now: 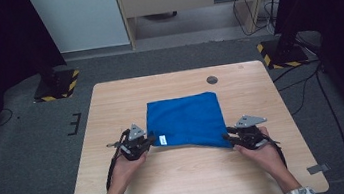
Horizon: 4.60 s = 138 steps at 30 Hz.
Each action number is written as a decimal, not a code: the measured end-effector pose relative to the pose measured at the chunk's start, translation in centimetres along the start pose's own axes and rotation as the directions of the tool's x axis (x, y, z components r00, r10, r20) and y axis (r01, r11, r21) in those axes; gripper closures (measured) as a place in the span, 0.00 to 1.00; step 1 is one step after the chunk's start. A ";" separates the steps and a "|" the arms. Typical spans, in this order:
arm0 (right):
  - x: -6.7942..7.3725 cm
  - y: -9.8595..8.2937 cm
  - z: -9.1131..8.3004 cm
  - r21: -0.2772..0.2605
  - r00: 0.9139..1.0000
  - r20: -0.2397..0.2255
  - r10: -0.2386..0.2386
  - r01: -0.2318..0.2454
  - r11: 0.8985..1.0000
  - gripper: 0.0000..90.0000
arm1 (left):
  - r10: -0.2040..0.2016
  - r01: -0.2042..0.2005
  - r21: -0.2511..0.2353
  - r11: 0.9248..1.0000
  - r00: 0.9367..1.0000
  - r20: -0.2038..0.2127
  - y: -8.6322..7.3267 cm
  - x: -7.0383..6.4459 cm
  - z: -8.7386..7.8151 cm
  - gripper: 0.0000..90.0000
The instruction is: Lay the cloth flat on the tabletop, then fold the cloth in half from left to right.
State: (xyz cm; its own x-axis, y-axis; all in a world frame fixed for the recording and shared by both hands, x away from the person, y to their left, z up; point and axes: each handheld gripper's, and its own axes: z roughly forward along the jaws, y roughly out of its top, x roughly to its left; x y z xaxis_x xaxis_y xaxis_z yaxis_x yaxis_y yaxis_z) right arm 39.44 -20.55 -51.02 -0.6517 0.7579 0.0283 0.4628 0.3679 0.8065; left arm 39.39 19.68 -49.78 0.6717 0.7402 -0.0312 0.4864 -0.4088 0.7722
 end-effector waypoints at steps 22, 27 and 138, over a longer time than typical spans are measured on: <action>1.4 -1.5 1.4 0.122 0.996 0.016 -0.092 0.090 0.988 0.63 | -0.023 0.021 0.096 0.995 1.000 0.013 -3.2 0.1 -1.2 1.00; 1.5 -1.7 1.1 0.124 0.995 0.021 -0.096 0.093 0.988 0.64 | -0.014 0.012 0.101 0.995 1.000 0.022 -3.3 -0.5 -1.4 1.00; 22.6 5.7 12.4 0.085 0.927 -0.274 -0.255 0.287 0.954 0.45 | -0.012 0.016 0.022 1.000 0.986 -0.168 -3.5 3.5 -4.4 0.12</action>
State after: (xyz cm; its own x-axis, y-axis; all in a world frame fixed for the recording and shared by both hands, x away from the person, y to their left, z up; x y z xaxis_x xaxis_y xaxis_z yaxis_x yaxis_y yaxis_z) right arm 34.80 5.34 -53.08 -0.8870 0.4614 -0.0173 0.3054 0.6145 0.7274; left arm 37.62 26.03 -49.81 0.5624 0.8242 0.0662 0.5097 -0.4086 0.7572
